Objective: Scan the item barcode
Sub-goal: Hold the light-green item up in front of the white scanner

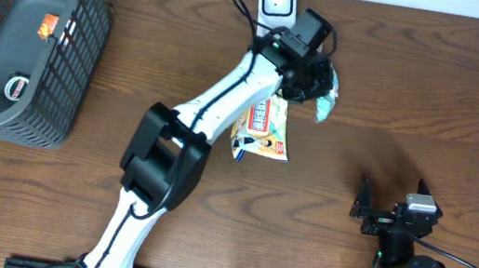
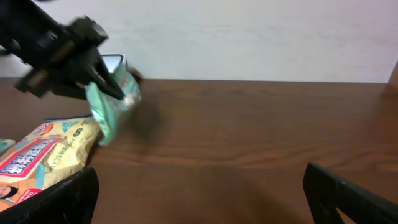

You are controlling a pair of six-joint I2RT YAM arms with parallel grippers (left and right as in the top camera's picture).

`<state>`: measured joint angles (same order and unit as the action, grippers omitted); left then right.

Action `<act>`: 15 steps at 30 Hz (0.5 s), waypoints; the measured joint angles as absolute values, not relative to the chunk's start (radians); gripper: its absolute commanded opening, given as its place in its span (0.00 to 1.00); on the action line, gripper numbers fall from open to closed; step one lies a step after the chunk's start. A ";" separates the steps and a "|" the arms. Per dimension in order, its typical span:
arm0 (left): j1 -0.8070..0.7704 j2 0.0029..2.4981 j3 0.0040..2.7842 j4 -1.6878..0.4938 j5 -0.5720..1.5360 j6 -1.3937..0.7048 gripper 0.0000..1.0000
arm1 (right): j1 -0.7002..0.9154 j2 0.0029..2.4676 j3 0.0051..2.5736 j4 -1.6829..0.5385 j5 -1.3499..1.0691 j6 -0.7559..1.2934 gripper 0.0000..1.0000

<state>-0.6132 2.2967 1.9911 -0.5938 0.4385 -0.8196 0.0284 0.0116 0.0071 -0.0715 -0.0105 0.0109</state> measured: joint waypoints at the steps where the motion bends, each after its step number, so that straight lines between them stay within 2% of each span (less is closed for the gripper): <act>1: -0.618 2.306 1.991 -0.591 0.438 -0.836 0.08 | 0.028 0.012 0.007 -0.072 -0.010 0.011 0.99; 10: -0.655 2.395 1.991 -0.578 0.438 -0.891 0.09 | 0.028 0.012 0.007 -0.072 -0.010 0.011 0.99; 11: -0.657 2.400 1.991 -0.579 0.438 -0.892 0.17 | 0.028 0.012 0.007 -0.072 -0.010 0.011 0.99; 12: -0.659 2.402 1.991 -0.582 0.438 -0.894 0.32 | 0.028 0.012 0.007 -0.072 -0.010 0.011 0.99; 13: -0.659 2.403 1.991 -0.584 0.438 -0.891 0.35 | 0.028 0.012 0.007 -0.072 -0.010 0.011 0.99; 15: -0.658 2.403 1.991 -0.583 0.438 -0.898 0.35 | 0.028 0.012 0.007 -0.072 -0.010 0.011 0.99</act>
